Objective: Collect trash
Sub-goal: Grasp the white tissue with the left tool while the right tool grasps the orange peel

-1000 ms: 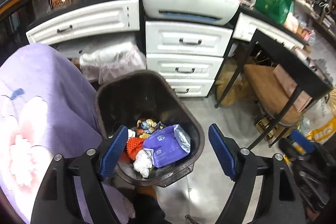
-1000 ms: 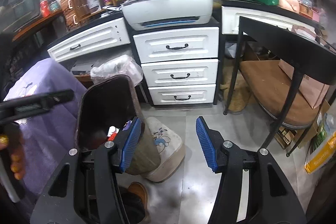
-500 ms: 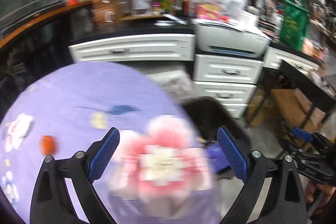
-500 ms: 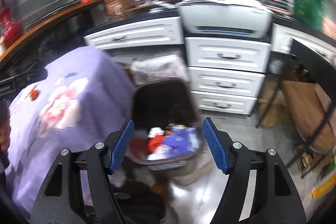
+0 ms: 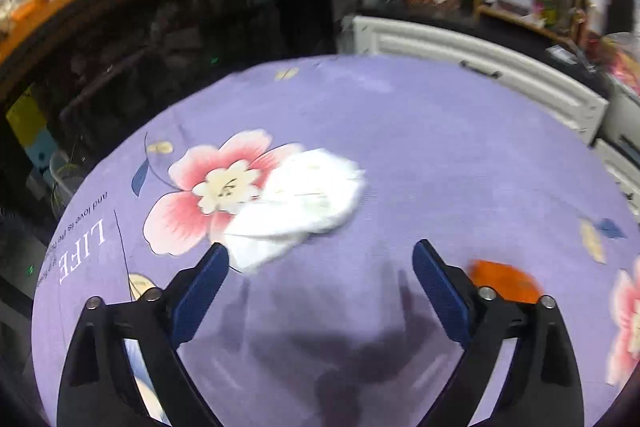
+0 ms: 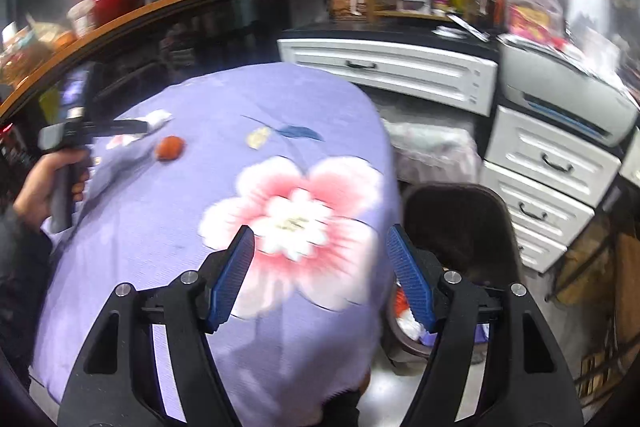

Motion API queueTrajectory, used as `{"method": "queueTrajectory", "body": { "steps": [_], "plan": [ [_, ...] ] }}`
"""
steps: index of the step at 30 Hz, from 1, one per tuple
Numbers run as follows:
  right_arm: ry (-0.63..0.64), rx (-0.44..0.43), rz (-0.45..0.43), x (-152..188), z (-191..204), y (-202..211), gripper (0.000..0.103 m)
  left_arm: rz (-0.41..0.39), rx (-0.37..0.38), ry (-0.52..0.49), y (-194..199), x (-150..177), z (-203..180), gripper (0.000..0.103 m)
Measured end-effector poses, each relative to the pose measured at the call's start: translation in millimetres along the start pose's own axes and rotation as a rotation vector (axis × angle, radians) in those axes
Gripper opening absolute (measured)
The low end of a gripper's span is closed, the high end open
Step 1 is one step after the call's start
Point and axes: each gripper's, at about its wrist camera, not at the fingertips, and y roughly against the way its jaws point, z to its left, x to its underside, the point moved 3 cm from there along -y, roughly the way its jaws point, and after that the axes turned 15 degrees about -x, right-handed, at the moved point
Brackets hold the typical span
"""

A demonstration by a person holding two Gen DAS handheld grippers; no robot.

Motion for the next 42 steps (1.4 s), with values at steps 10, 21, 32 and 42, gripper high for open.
{"method": "queueTrajectory", "body": {
  "steps": [10, 21, 32, 42],
  "plan": [
    [0.079, -0.07, 0.027, -31, 48, -33, 0.069, 0.064, 0.078, 0.069, -31, 6, 25, 0.034],
    [0.056, -0.224, 0.158, -77, 94, -133, 0.069, -0.009, 0.116, 0.187, -6, 1, 50, 0.006],
    [0.076, -0.182, 0.277, -83, 114, -213, 0.065, -0.025, 0.144, 0.217, -2, -3, 54, 0.006],
    [0.135, -0.2, 0.307, -83, 129, -229, 0.03, -0.03, 0.15, 0.222, 0, -2, 54, 0.006]
  ]
}}
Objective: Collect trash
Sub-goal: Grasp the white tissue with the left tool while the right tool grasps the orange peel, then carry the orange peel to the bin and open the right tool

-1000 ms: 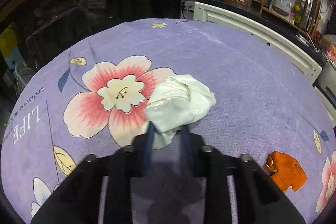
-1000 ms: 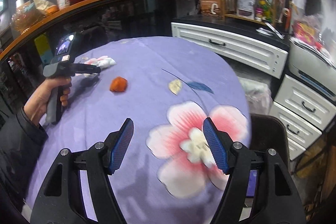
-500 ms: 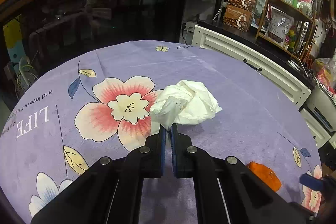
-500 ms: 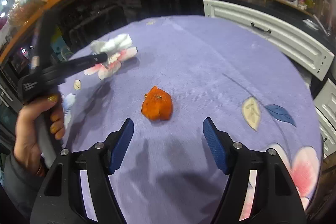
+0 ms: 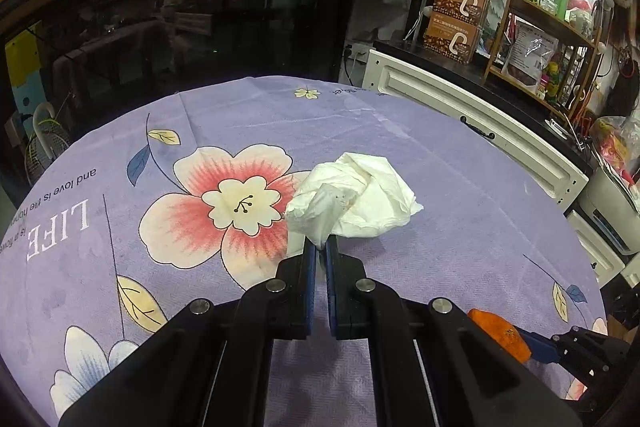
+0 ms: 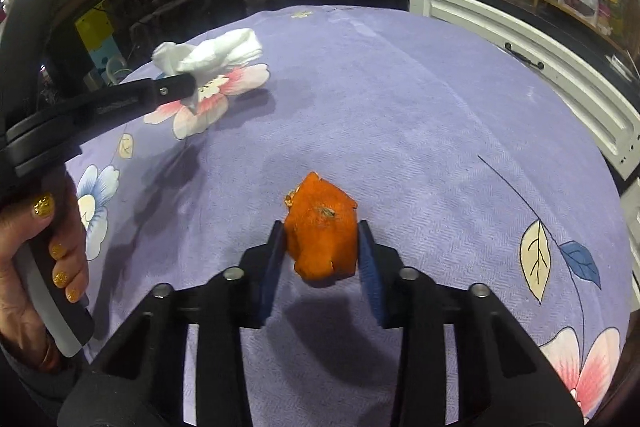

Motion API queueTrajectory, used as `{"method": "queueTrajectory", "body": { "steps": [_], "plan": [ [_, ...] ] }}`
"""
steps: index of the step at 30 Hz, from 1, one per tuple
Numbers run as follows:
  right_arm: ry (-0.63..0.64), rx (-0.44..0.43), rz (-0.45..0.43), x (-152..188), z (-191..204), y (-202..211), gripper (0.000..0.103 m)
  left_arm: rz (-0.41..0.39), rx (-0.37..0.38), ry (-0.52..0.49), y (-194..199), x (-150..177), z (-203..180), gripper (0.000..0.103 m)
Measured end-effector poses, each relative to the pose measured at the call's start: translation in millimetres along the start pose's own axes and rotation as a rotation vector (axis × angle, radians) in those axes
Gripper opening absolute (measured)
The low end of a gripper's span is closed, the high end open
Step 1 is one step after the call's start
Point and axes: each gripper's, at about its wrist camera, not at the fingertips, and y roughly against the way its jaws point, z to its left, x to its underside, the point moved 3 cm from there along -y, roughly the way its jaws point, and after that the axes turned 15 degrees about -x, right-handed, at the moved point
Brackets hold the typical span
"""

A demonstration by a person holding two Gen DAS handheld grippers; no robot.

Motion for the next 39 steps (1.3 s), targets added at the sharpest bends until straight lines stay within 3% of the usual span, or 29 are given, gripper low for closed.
{"method": "queueTrajectory", "body": {
  "steps": [8, 20, 31, 39],
  "plan": [
    [0.0, -0.018, -0.074, 17, 5, 41, 0.027, -0.017, 0.021, -0.02, 7, -1, -10, 0.006],
    [-0.074, 0.059, -0.216, 84, -43, 160, 0.027, -0.09, 0.129, -0.156, 50, 10, -67, 0.006],
    [-0.252, 0.261, -0.303, 187, -137, 266, 0.027, -0.122, 0.331, -0.331, 131, 62, -166, 0.006],
    [-0.36, 0.387, -0.276, 249, -200, 278, 0.027, -0.141, 0.433, -0.421, 187, 101, -226, 0.006]
  ]
}}
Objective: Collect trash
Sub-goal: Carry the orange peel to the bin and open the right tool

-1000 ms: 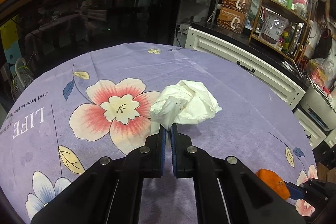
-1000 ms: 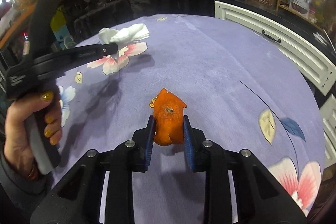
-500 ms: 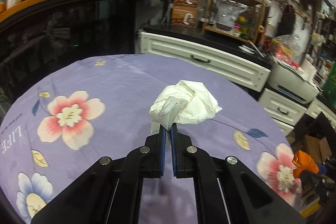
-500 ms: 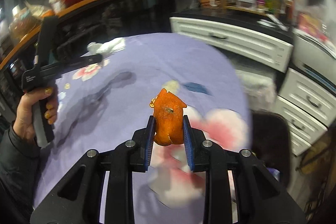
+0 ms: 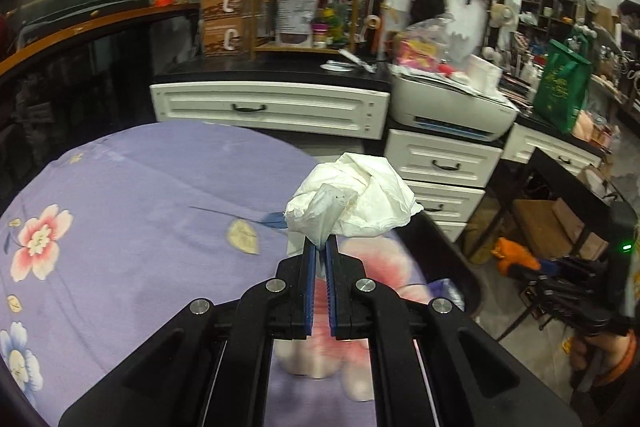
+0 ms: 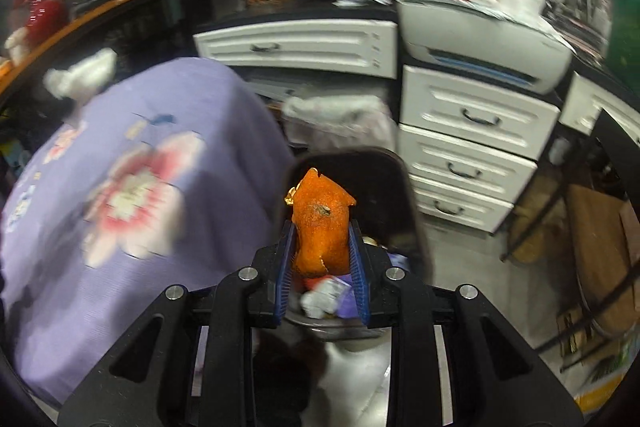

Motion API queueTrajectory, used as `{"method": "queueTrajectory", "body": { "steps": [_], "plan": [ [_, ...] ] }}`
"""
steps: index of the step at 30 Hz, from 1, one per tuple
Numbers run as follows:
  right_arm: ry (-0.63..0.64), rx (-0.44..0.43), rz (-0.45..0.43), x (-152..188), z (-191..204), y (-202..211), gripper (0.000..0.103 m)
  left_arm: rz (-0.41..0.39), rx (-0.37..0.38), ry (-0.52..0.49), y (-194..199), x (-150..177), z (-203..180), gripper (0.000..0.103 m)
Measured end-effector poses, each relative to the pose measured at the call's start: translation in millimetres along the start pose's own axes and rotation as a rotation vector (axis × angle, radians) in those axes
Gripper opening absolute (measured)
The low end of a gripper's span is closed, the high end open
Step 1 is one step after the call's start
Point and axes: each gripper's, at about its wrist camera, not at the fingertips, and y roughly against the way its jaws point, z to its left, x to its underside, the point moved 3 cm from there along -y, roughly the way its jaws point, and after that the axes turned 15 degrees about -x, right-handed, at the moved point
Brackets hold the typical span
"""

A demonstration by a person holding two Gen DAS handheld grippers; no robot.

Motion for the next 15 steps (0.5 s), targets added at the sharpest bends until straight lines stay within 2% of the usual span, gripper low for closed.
{"method": "queueTrajectory", "body": {
  "steps": [9, 15],
  "plan": [
    [-0.077, 0.02, 0.091, 25, -42, -55, 0.027, 0.022, 0.089, -0.062, 1, 2, -80, 0.006],
    [-0.119, 0.042, 0.128, 36, -62, -88, 0.027, 0.062, 0.091, -0.115, -16, 16, -118, 0.006]
  ]
}}
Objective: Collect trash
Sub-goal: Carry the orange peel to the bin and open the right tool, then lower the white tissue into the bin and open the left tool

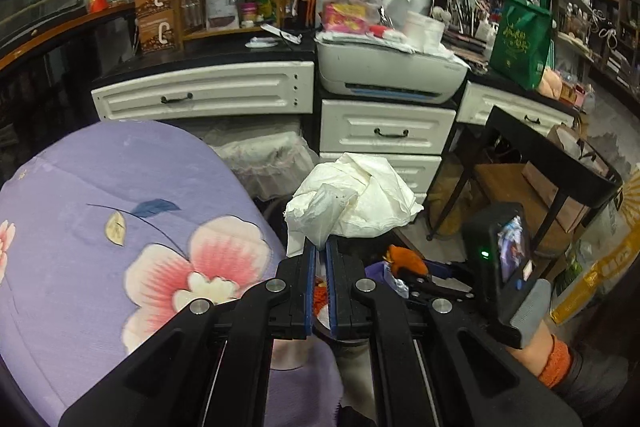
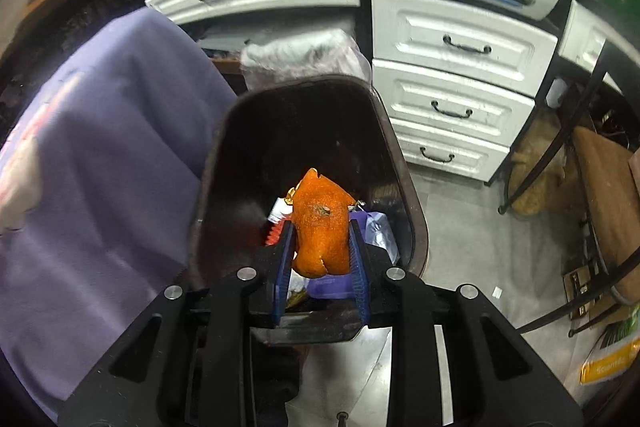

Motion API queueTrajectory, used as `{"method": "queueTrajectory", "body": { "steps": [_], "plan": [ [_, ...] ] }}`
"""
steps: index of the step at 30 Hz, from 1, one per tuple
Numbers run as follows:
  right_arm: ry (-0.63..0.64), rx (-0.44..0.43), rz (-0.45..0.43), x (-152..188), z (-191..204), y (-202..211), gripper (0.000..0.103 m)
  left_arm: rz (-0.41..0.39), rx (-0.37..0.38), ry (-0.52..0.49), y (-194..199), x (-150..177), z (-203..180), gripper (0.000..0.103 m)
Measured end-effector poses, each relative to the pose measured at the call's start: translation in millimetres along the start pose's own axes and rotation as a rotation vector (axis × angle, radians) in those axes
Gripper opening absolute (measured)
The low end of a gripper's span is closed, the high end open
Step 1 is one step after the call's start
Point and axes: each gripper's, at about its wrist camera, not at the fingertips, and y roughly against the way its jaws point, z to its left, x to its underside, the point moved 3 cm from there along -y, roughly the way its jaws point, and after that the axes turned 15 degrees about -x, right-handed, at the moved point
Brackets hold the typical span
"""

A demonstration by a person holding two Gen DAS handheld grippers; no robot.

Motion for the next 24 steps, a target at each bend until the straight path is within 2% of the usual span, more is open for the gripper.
{"method": "queueTrajectory", "body": {
  "steps": [5, 8, 10, 14, 20, 22, 24],
  "plan": [
    [-0.01, 0.01, 0.001, -2, -7, -12, 0.027, 0.038, 0.01, -0.01, -14, 7, -18, 0.006],
    [0.003, 0.023, -0.005, -3, -8, -12, 0.035, 0.055, 0.013, -0.009, -20, 10, -23, 0.006],
    [0.005, 0.024, -0.018, -2, -8, -8, 0.045, 0.066, 0.016, -0.014, -24, 12, -28, 0.006],
    [-0.002, 0.027, -0.031, -1, -11, -1, 0.046, 0.081, 0.016, -0.032, -30, 15, -40, 0.006],
    [-0.001, 0.049, -0.067, 4, -21, 29, 0.046, 0.096, 0.003, -0.062, -40, 18, -55, 0.006],
    [-0.002, 0.071, -0.086, 8, -27, 44, 0.053, 0.108, -0.001, -0.069, -45, 20, -61, 0.006],
    [-0.009, 0.095, -0.112, 12, -34, 62, 0.056, 0.123, -0.008, -0.076, -53, 23, -68, 0.006]
  ]
}}
